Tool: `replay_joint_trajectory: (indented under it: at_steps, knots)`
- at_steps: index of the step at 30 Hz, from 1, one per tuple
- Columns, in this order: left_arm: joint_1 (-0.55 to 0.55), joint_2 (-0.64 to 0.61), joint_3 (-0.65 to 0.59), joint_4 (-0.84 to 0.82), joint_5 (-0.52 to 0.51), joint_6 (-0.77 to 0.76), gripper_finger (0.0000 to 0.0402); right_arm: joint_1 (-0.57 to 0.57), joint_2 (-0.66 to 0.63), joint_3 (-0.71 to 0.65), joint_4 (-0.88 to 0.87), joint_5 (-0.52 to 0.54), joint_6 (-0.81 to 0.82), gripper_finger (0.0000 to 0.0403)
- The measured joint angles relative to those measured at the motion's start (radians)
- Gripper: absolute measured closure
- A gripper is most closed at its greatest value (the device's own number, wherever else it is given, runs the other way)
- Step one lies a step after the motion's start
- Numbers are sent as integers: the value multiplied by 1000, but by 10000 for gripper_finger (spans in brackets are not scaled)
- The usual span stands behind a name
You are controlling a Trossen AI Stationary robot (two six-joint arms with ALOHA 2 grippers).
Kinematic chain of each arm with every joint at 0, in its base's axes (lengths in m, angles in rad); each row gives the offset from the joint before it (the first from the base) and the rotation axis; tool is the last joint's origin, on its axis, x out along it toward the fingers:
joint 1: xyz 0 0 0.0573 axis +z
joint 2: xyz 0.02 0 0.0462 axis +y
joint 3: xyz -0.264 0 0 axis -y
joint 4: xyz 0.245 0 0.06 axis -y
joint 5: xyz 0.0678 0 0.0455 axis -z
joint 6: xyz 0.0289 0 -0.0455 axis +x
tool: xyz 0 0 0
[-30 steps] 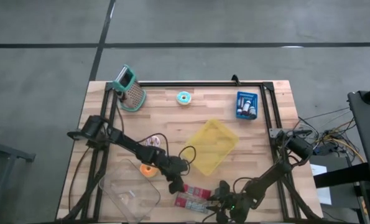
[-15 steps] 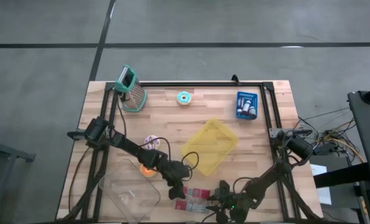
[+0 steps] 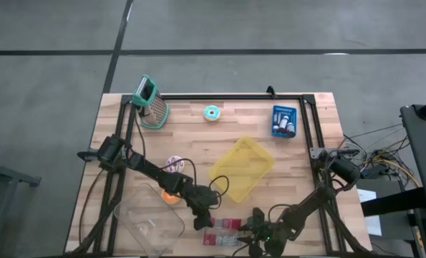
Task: Pick & Place Food Item
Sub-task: Put the red popcorn bag into the transparent bin
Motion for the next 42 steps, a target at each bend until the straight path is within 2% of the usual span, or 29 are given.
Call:
replay_joint_trajectory:
  at_steps: [7,10,16,28,36,42]
  knots:
    - [0,0,0,1,7,-2,368,0,0,0,0,0,0,216]
    - [0,0,0,1,17,-2,389,0,0,0,1,0,0,216]
    - [0,0,0,1,17,-1,376,0,0,0,1,0,0,216]
    - [1,0,0,0,18,1,381,0,-19,-3,-2,-14,-12,216]
    - [2,-1,0,-1,21,4,381,8,-123,-4,-12,-14,-30,216]
    - [4,-1,0,-1,21,4,381,42,-201,-2,-32,-11,-119,216]
